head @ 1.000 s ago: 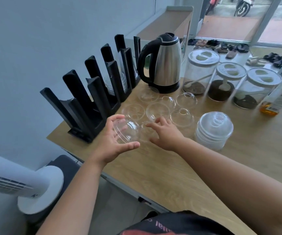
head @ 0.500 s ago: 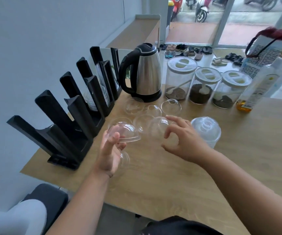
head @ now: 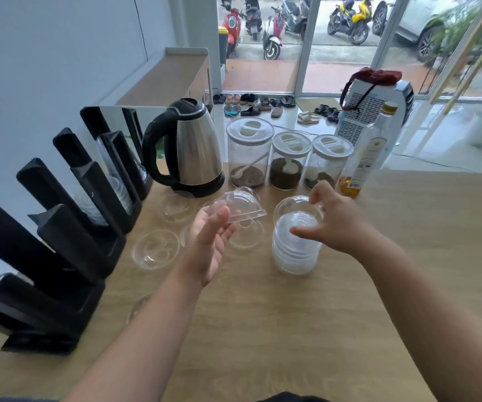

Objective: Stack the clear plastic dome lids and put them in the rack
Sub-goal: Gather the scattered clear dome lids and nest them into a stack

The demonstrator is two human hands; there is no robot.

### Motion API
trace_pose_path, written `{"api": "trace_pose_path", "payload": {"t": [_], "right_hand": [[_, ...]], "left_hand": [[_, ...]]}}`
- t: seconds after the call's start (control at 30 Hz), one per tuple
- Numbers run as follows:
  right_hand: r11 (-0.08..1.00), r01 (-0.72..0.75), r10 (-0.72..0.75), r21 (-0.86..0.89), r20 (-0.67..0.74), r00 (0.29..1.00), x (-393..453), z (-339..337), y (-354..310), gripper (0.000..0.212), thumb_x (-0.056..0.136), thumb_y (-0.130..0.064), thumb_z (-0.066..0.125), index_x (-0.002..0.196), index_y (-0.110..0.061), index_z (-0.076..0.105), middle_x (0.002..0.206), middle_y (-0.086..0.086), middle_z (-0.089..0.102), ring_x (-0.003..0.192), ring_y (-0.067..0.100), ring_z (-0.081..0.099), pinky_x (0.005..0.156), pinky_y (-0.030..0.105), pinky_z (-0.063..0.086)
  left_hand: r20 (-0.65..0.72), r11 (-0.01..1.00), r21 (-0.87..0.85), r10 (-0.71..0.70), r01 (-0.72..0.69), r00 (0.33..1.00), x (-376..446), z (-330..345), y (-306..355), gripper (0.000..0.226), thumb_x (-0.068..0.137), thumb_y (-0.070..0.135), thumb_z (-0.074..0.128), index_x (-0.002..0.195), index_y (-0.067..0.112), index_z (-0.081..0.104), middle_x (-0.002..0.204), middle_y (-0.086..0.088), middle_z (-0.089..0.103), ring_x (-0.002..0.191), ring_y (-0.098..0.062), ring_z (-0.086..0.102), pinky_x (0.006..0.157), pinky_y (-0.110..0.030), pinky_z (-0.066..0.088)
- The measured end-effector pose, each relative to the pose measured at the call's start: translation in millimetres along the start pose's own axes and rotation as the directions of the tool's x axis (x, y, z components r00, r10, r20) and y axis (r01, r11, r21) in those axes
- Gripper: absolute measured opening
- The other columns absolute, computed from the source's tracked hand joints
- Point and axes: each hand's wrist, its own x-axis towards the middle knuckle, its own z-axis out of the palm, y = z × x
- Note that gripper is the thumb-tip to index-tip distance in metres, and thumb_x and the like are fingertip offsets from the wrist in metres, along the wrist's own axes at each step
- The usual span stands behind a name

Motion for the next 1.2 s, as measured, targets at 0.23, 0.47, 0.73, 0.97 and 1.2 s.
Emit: {"api": "trace_pose_path", "payload": {"t": [0.23, 0.47, 0.73, 0.97, 1.2], "right_hand": [[0.99, -0.019, 0.01, 0.139, 0.063, 0.998, 7, 18, 12, 0.088, 0.061, -0.038, 0.088, 0.124, -0.038, 0.027, 0.127, 0.003, 0.055, 0.117, 0.019, 0.049, 0.096, 0.035, 0.044], [0.973, -0.013, 0.0, 0.232, 0.058, 0.998, 7, 29, 29, 0.112, 0.059, -0.041, 0.09, 0.144, -0.045, 0.017, 0.133, 0.001, 0.055, 0.121, 0.018, 0.05, 0.102, 0.033, 0.039], [0.934, -0.012, -0.02, 0.358, 0.084, 0.996, 0, 26, 52, 0.124, 0.049, -0.046, 0.092, 0.148, -0.043, 0.018, 0.145, -0.004, 0.043, 0.125, 0.01, 0.045, 0.107, 0.034, 0.039], [0.937, 0.012, -0.056, 0.35, 0.115, 0.992, -1, 28, 65, 0.105, 0.058, -0.052, 0.087, 0.145, -0.045, 0.029, 0.141, -0.016, 0.044, 0.128, 0.004, 0.043, 0.108, 0.036, 0.039], [0.94, 0.017, -0.048, 0.341, 0.081, 0.996, 0, 35, 76, 0.091, 0.062, -0.044, 0.088, 0.14, -0.041, 0.041, 0.141, -0.017, 0.042, 0.129, 0.003, 0.039, 0.11, 0.033, 0.038]], "left_hand": [[0.113, 0.992, 0.118, 0.037, -0.051, 0.993, 27, 24, 0, 0.093, 0.052, 0.043, 0.09, 0.13, 0.016, 0.046, 0.137, -0.002, 0.057, 0.123, -0.013, 0.059, 0.087, -0.021, 0.052], [0.123, 0.95, 0.278, 0.11, -0.14, 0.986, 47, 40, -17, 0.084, 0.057, 0.037, 0.087, 0.127, 0.02, 0.045, 0.135, 0.003, 0.056, 0.126, -0.01, 0.055, 0.104, -0.04, 0.048], [0.252, 0.781, 0.541, 0.204, -0.313, 0.946, 53, 60, -41, 0.094, 0.067, 0.032, 0.088, 0.144, 0.03, 0.036, 0.132, 0.011, 0.048, 0.122, 0.006, 0.048, 0.099, -0.013, 0.04], [0.405, 0.606, 0.657, 0.217, -0.448, 0.888, 61, 56, -57, 0.082, 0.067, 0.04, 0.088, 0.136, 0.028, 0.045, 0.135, 0.008, 0.046, 0.128, 0.001, 0.043, 0.103, -0.015, 0.036], [0.451, 0.539, 0.7, 0.175, -0.469, 0.875, 63, 50, -64, 0.083, 0.067, 0.046, 0.086, 0.137, 0.03, 0.045, 0.137, 0.009, 0.046, 0.129, -0.006, 0.045, 0.107, -0.027, 0.039]]}}
